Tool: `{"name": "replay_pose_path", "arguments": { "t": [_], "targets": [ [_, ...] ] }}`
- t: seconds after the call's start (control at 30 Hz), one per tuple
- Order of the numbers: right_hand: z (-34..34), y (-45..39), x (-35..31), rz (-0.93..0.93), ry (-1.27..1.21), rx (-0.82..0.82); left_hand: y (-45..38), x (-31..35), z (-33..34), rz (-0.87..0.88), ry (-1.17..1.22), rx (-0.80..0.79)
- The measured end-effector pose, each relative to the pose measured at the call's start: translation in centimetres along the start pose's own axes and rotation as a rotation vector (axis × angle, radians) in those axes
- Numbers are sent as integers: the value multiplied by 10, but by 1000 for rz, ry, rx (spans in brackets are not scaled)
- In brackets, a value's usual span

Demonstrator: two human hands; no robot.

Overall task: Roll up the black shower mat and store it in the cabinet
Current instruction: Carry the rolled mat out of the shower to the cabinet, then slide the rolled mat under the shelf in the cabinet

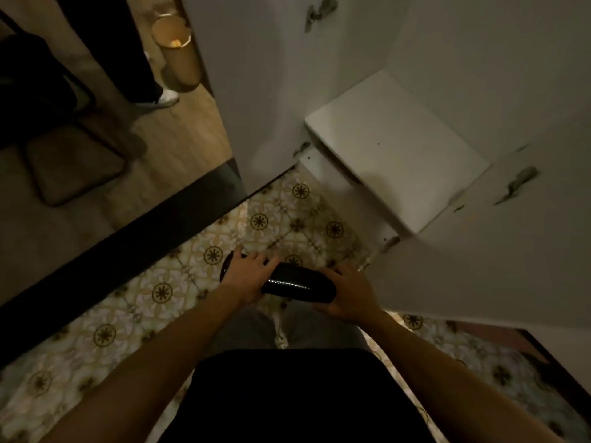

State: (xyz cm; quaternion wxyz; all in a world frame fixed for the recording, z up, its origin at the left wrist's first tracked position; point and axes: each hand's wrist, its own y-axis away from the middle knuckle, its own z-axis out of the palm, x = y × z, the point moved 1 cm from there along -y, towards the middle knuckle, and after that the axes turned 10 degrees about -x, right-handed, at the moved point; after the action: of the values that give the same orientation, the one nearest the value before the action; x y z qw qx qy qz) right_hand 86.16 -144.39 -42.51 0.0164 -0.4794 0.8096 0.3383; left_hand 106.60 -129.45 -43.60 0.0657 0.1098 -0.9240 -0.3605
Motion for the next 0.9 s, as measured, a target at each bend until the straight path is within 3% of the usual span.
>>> {"name": "replay_pose_path", "arguments": {
  "t": [0.33, 0.57, 0.73, 0.9],
  "targets": [
    [-76, -101, 19, 197, -146, -43, -129, -80, -97, 210, -98, -52],
    [-108, -177, 14, 320, -295, 92, -229, -153, -172, 471, -273, -43],
    [-101, -236, 27, 375, -296, 81, -292, -183, -183, 526, -340, -62],
    [-39, -325, 96, 419, -288, 99, -412, -187, -145, 505, -412, -70]
  ]
}}
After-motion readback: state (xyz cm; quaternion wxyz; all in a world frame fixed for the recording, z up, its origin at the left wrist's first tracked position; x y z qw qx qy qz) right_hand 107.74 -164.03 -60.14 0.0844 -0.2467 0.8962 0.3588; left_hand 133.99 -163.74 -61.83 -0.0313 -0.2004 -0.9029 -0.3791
